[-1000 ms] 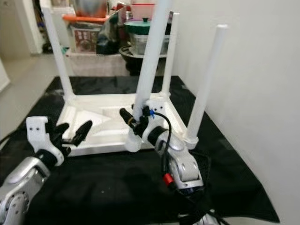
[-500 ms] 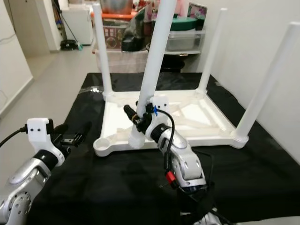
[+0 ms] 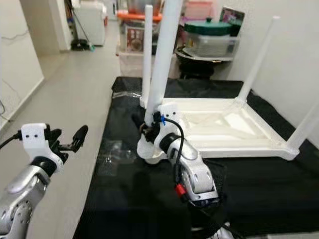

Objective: Building children table

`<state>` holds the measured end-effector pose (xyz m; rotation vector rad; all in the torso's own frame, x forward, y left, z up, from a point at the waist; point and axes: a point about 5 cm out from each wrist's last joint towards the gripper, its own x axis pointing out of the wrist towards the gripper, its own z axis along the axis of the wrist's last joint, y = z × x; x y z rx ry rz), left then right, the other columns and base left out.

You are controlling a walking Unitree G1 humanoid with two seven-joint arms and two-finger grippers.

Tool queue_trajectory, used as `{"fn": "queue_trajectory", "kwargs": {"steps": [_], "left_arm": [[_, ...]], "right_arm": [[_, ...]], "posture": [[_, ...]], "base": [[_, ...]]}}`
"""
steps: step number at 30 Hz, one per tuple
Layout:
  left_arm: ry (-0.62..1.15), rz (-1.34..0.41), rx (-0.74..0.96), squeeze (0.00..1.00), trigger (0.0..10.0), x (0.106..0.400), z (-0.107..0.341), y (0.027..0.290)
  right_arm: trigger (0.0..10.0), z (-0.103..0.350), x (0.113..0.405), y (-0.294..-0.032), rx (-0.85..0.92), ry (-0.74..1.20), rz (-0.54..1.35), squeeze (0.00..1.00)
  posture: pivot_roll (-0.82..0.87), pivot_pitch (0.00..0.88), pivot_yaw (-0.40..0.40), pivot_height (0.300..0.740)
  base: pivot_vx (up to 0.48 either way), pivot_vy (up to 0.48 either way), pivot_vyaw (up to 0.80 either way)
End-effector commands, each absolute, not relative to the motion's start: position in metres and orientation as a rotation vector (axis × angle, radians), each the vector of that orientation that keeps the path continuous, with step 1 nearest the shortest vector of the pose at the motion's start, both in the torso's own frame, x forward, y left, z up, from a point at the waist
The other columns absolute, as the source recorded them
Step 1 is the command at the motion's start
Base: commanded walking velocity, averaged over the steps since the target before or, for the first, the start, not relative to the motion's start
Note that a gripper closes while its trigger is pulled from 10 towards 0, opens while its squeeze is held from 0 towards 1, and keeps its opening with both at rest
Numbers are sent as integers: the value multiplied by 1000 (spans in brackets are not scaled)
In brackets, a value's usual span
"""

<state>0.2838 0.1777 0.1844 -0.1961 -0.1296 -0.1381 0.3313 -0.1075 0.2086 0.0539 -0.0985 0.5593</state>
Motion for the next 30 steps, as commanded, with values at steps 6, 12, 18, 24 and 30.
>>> {"fn": "queue_trajectory", "kwargs": {"steps": [6,12,18,24,30], "left_arm": [[-155,-159,-191,0,10000,288,190,169],[-161,-168,-180,0,10000,290,190,165],[-166,-163,-175,0,10000,290,190,164],[-165,-182,-151,0,10000,287,188,161],[-157,-206,-132,0,10000,282,182,157]], "right_arm": [[0,212,332,-115,34,-127,529,0],[0,212,332,-115,28,-132,525,0],[0,212,333,-115,23,-134,530,0],[0,214,333,-115,17,-139,535,0],[0,214,332,-117,3,-136,555,0]], "posture": [[88,0,-33,740],[89,0,-34,740],[90,0,-36,740],[91,0,-40,740],[86,0,-42,740]], "base": [[480,0,0],[466,0,0],[131,0,0],[0,0,0],[0,0,0]]}}
